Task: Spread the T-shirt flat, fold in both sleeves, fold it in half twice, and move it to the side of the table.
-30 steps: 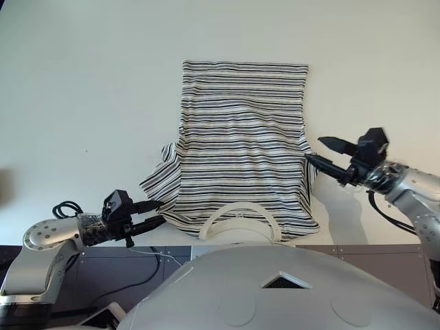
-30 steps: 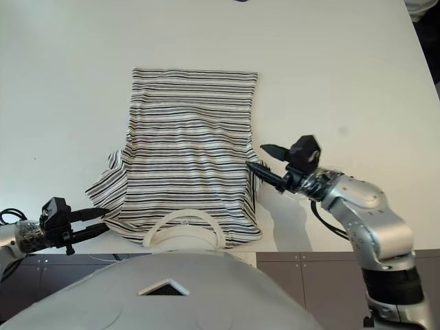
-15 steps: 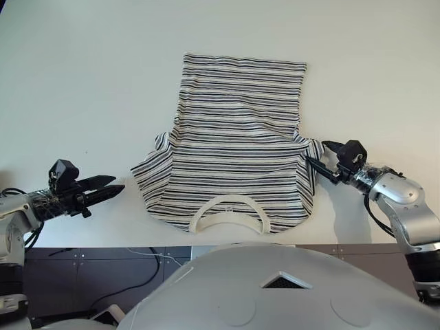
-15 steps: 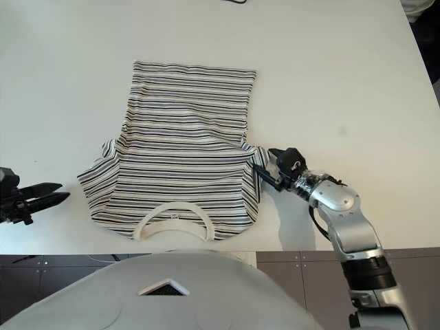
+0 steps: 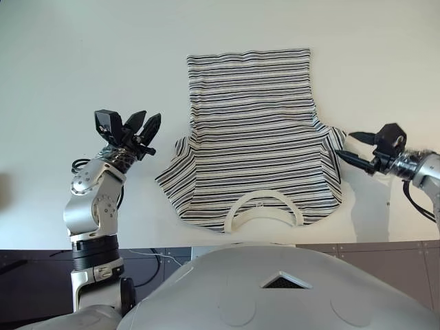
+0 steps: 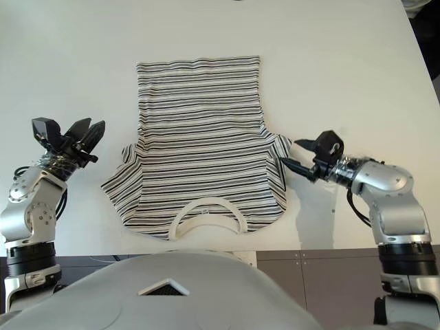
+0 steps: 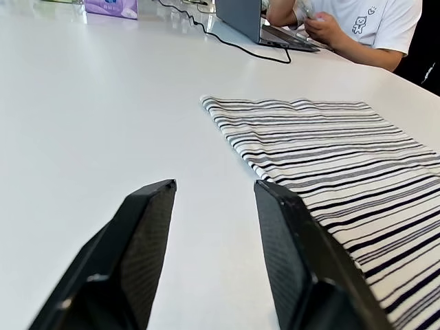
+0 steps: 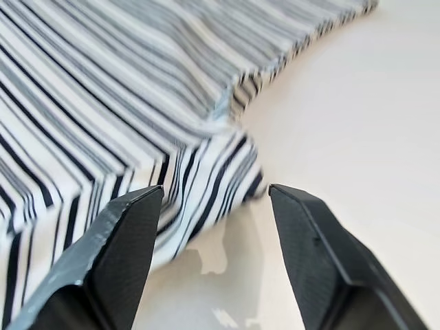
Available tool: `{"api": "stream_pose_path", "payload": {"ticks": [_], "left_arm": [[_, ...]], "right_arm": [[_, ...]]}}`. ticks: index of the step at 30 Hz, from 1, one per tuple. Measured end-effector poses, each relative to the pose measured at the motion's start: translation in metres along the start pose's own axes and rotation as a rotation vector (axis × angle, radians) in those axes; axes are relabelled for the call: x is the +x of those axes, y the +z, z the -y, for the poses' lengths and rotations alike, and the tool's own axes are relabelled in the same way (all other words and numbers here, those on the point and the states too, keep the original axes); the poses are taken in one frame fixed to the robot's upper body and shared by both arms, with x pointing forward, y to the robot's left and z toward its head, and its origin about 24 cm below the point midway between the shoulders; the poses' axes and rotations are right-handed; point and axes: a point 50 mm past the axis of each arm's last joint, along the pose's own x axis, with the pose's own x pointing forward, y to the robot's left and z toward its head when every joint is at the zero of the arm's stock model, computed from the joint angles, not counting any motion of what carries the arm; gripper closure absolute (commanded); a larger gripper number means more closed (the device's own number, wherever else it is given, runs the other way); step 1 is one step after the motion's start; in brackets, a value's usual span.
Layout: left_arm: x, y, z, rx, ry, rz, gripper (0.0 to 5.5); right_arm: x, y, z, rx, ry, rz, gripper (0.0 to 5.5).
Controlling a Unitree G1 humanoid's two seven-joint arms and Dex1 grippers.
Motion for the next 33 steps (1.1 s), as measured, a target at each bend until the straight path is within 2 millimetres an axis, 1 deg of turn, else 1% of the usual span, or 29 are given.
{"api": "stream_pose_path", "payload": {"ticks": [1, 2, 3, 4, 5, 6, 8, 9, 10, 11, 13, 15, 17, 19, 23, 25, 29, 33], "left_arm": [[0.004, 0.005, 0.006, 0.021, -0.022, 0.022, 3.4], [0.008, 0.008, 0.011, 0.036, -0.046, 0.037, 3.4], [0.015, 0.012, 0.019, 0.057, -0.08, 0.052, 3.4], [0.018, 0.013, 0.023, 0.073, -0.096, 0.054, 3.4], [0.022, 0.016, 0.028, 0.093, -0.124, 0.062, 3.4], [0.027, 0.014, 0.032, 0.128, -0.137, 0.047, 3.4], [0.036, 0.005, 0.032, 0.184, -0.133, -0.021, 3.4], [0.042, -0.003, 0.031, 0.236, -0.127, -0.082, 3.4], [0.046, -0.008, 0.03, 0.272, -0.122, -0.123, 3.4], [0.05, -0.013, 0.03, 0.303, -0.126, -0.153, 3.4], [0.055, -0.018, 0.03, 0.348, -0.127, -0.186, 3.4], [0.063, -0.022, 0.029, 0.392, -0.129, -0.2, 3.4], [0.074, -0.022, 0.029, 0.423, -0.134, -0.202, 3.4], [0.087, -0.019, 0.028, 0.489, -0.137, -0.203, 3.4], [0.103, -0.016, 0.022, 0.579, -0.138, -0.215, 3.4], [0.107, -0.015, 0.02, 0.589, -0.14, -0.214, 3.4], [0.107, -0.015, 0.018, 0.589, -0.144, -0.211, 3.4], [0.108, -0.016, 0.018, 0.586, -0.137, -0.21, 3.4]], "right_arm": [[0.004, 0.021, 0.012, -0.031, -0.043, 0.072, 2.67], [0.01, 0.038, 0.021, -0.046, -0.073, 0.132, 2.67], [0.021, 0.055, 0.03, -0.06, -0.093, 0.188, 2.67], [0.032, 0.06, 0.033, -0.076, -0.099, 0.19, 2.67], [0.05, 0.062, 0.035, -0.083, -0.094, 0.18, 2.67], [0.076, 0.051, 0.031, -0.063, -0.079, 0.134, 2.67], [0.105, 0.031, 0.023, -0.022, -0.085, 0.062, 2.67], [0.123, 0.018, 0.019, 0.002, -0.111, 0.014, 2.67], [0.132, 0.018, 0.019, 0.005, -0.141, 0.028, 2.67], [0.14, 0.022, 0.024, -0.001, -0.182, 0.03, 2.67], [0.146, 0.025, 0.031, -0.012, -0.241, 0.02, 2.67], [0.148, 0.025, 0.039, -0.041, -0.284, -0.004, 2.67], [0.148, 0.023, 0.041, -0.075, -0.291, -0.028, 2.67], [0.149, 0.022, 0.042, -0.108, -0.287, -0.048, 2.67], [0.149, 0.018, 0.042, -0.114, -0.302, -0.05, 2.67], [0.149, 0.017, 0.044, -0.102, -0.338, -0.05, 2.67], [0.153, 0.017, 0.046, -0.082, -0.409, -0.06, 2.67], [0.154, 0.018, 0.049, -0.09, -0.435, -0.083, 2.67]]}}
